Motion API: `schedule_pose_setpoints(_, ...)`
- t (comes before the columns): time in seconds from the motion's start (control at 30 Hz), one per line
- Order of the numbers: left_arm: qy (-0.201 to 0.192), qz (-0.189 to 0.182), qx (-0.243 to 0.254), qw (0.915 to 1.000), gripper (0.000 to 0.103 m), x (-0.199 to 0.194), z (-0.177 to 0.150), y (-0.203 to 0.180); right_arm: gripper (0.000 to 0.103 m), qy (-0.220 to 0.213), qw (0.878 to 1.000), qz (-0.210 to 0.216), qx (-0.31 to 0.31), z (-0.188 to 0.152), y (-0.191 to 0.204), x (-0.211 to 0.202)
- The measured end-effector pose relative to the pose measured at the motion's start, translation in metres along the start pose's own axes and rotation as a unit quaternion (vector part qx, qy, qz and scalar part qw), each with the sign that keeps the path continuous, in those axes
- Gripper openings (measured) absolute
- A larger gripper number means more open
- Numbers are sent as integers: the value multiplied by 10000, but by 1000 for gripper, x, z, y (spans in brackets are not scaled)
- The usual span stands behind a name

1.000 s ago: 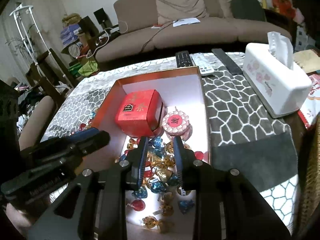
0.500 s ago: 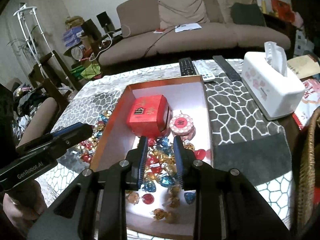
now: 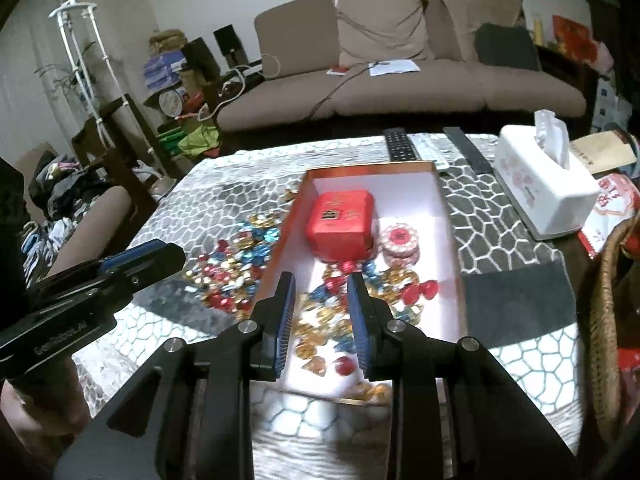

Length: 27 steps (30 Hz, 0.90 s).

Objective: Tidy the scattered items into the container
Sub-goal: 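Move both grippers back from the box toward the chocolate pile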

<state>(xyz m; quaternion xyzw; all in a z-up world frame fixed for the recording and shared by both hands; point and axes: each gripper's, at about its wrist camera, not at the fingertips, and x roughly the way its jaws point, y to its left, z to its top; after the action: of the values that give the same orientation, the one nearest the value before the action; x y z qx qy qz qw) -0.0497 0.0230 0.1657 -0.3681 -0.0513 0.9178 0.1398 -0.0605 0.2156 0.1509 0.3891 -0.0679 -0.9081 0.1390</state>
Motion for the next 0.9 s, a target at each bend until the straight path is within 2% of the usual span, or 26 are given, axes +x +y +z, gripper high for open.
schedule_pose_setpoints(0.17, 6, 243, -33, 9997, 30, -18, -13, 27, 26, 0, 9999, 74, -135, -9, 30, -8)
schedule_pose_setpoints(0.37, -14, 571, -113, 9983, 37, -35, -30, 70, 27, 8, 9994, 222, -259, -22, 68, -7)
schedule_pose_setpoints(0.53, 27, 749, -272, 9968, 37, -38, -43, 104, 27, 97, 9983, 364, -438, -34, 101, 3)
schedule_pose_setpoints(0.73, 34, 991, -208, 9949, 37, -36, -52, 126, 27, 255, 9973, 437, -534, -43, 127, 24)
schedule_pose_setpoints(0.9, 118, 999, -349, 9943, 40, -25, -57, 148, 27, 363, 9962, 468, -638, -52, 141, 45)
